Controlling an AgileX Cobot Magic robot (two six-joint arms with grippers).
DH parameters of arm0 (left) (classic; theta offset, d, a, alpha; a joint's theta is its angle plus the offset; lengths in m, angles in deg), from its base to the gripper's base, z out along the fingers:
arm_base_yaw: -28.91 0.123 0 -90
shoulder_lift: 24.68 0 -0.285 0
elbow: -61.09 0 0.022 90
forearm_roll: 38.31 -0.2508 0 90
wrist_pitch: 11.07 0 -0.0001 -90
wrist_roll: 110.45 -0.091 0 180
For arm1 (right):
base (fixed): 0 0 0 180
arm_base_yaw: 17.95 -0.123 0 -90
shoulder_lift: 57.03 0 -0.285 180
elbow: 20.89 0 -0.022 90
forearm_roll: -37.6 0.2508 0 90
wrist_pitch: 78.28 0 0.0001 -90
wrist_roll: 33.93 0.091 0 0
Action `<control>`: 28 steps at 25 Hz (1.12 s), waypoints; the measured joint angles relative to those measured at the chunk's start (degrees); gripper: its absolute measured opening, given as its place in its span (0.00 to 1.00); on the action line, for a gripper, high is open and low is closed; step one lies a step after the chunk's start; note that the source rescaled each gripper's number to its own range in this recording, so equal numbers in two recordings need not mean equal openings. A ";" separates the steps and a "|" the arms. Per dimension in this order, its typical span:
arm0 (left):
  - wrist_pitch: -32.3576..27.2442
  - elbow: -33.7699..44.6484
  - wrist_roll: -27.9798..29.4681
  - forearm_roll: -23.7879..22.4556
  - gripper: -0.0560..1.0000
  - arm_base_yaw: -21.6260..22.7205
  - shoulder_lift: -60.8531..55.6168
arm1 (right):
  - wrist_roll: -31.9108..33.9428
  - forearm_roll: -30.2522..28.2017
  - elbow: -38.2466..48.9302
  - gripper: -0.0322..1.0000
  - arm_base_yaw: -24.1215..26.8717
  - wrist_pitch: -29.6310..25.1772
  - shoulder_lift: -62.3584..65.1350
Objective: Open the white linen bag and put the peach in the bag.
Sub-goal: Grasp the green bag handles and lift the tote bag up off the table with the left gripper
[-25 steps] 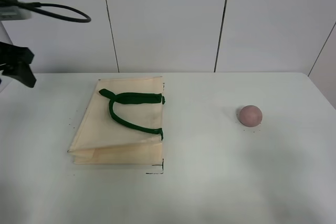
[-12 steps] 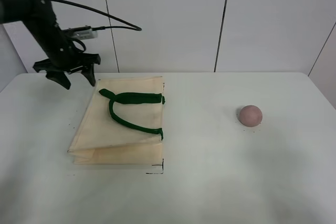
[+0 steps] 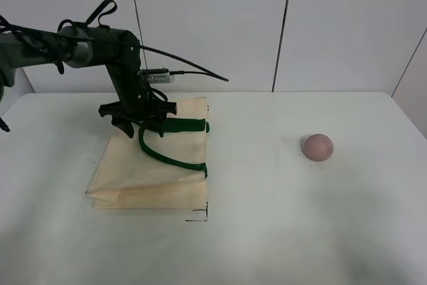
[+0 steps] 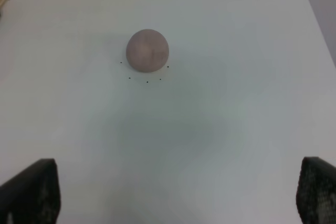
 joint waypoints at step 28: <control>-0.32 -3.20 2.55 -1.40 0.05 1.58 5.83 | 0.00 0.00 0.00 1.00 0.00 0.00 0.00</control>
